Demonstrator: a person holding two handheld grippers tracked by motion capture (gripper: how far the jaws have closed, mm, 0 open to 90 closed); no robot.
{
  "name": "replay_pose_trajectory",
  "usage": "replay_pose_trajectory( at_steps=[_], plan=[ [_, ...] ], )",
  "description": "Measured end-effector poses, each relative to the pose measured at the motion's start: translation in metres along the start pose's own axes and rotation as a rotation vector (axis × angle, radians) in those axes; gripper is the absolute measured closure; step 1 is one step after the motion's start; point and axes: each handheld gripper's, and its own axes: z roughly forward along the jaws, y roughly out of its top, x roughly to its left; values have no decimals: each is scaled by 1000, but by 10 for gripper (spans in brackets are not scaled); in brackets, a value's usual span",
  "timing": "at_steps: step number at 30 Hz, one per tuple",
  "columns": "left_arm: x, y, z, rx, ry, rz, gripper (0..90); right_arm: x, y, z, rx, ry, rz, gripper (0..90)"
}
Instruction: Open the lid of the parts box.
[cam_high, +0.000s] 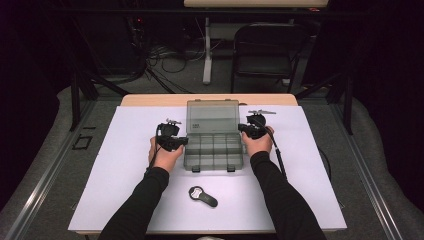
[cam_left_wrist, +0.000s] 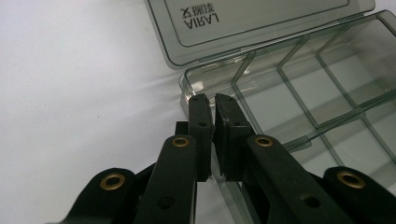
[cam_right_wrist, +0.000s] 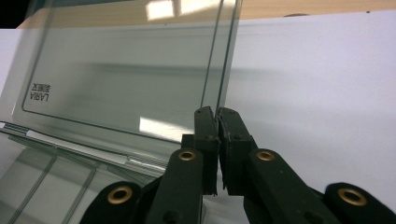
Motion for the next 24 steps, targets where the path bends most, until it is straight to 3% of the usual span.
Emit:
replay_pose_trajectory(
  at_steps=[24],
  plan=[
    [0,-1,0,-4,2,0,854,-2,-3,3,11,2,10,875]
  ],
)
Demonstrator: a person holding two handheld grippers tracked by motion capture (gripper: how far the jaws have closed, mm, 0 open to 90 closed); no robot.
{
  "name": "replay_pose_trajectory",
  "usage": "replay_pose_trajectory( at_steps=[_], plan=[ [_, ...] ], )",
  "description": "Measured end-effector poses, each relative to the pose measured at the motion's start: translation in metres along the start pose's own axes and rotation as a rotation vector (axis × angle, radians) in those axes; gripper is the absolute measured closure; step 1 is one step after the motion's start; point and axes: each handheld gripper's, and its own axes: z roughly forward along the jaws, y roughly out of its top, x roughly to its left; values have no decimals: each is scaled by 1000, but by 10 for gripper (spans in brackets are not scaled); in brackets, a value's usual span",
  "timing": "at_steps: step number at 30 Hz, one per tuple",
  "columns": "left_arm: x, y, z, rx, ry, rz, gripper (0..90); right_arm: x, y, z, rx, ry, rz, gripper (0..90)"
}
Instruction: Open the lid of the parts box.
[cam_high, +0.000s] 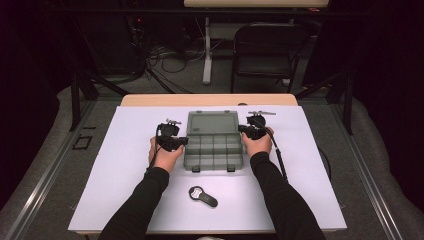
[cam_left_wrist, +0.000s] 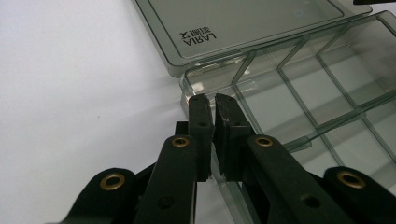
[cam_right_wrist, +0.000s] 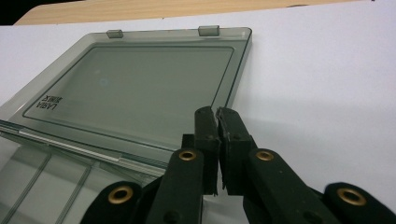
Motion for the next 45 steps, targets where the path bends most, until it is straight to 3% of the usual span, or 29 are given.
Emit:
replay_pose_trajectory(
  at_steps=[8,10,17,27,30,36,45],
  plan=[
    [0,0,0,0,-3,1,848,0,0,0,-2,2,0,869],
    [1,-1,0,1,-27,-15,800,-1,-1,0,-2,4,-4,825],
    [0,-1,-5,-17,-48,-20,751,1,-1,-5,-4,1,-46,745],
    [0,-2,-27,-79,-115,-5,623,11,2,-36,4,2,-174,640],
    [3,-6,-33,-90,-132,-11,586,12,-1,-47,-4,15,-176,622],
    [4,-14,-46,-104,-113,17,549,16,-6,-63,3,-10,-258,578],
    [2,-21,-65,-157,-107,57,429,36,-11,-88,9,57,-365,461]
  ],
)
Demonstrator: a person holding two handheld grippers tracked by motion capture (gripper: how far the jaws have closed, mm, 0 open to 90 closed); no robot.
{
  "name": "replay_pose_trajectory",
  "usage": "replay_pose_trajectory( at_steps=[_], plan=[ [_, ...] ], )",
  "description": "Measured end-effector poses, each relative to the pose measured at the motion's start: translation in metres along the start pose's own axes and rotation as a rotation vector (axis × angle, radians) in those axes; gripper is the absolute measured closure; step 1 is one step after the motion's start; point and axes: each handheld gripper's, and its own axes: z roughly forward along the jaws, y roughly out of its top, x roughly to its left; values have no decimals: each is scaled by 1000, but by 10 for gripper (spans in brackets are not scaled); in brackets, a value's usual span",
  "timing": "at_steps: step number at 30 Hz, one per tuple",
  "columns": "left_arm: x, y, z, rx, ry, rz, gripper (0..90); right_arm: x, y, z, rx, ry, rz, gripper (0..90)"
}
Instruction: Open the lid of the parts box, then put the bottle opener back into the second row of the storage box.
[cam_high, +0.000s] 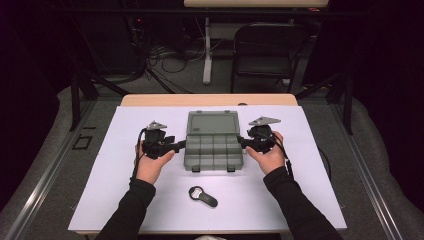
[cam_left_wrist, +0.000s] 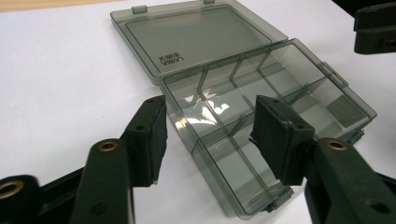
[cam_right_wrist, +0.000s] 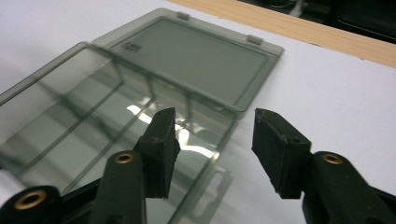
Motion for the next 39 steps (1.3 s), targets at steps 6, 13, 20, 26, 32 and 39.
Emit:
replay_pose_trajectory(
  at_steps=[6,13,20,26,32,39],
  plan=[
    [0,-2,-8,6,15,32,350,20,-1,-12,31,-12,-110,385],
    [-2,-2,-23,-11,14,63,361,34,-7,-25,19,51,-138,402],
    [-1,-2,-33,-36,25,75,362,44,-11,-40,3,89,-150,403],
    [-1,-2,-37,-33,1,72,361,51,-13,-44,37,125,-150,400],
    [-3,0,-42,-50,1,84,361,54,-16,-44,73,156,-156,460],
    [-4,1,-45,-59,6,86,361,62,-19,-42,101,163,-179,485]
  ],
)
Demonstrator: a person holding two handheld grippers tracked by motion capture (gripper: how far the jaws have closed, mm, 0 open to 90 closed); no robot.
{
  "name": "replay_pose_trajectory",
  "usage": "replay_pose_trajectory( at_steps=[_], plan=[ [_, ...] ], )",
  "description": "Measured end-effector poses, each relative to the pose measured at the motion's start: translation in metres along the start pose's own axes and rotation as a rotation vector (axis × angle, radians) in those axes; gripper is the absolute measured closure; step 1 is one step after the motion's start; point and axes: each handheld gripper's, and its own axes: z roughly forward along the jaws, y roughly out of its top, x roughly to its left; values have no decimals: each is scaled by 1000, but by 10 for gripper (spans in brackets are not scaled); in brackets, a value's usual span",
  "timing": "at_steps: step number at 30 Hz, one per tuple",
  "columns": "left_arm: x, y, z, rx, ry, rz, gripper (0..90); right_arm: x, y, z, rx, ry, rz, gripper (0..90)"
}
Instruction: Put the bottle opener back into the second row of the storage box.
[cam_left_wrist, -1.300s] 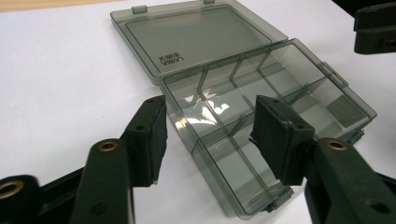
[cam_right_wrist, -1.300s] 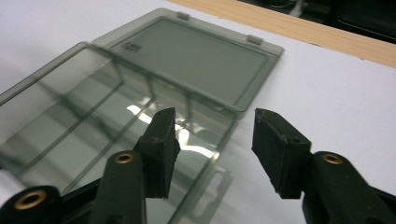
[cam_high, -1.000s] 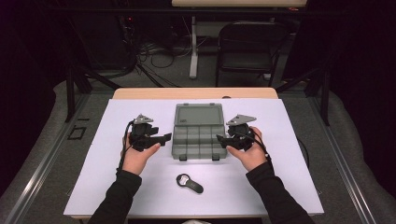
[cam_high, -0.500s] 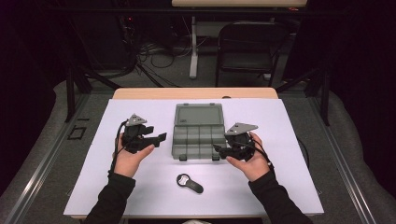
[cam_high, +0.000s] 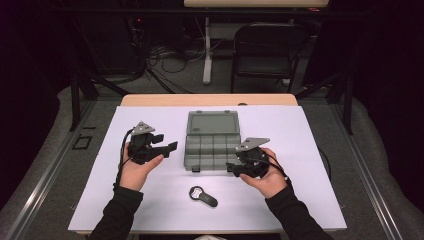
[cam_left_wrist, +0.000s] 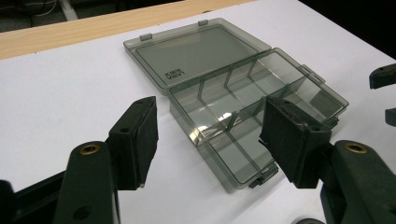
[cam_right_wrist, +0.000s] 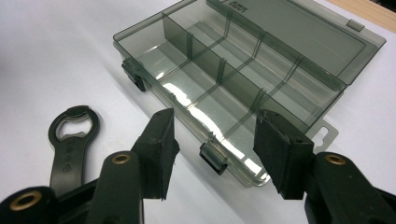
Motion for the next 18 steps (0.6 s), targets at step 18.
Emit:
replay_pose_trajectory(
  at_steps=[18],
  plan=[
    [-5,-1,3,8,4,6,361,34,-3,16,85,121,-70,563]
  ],
)
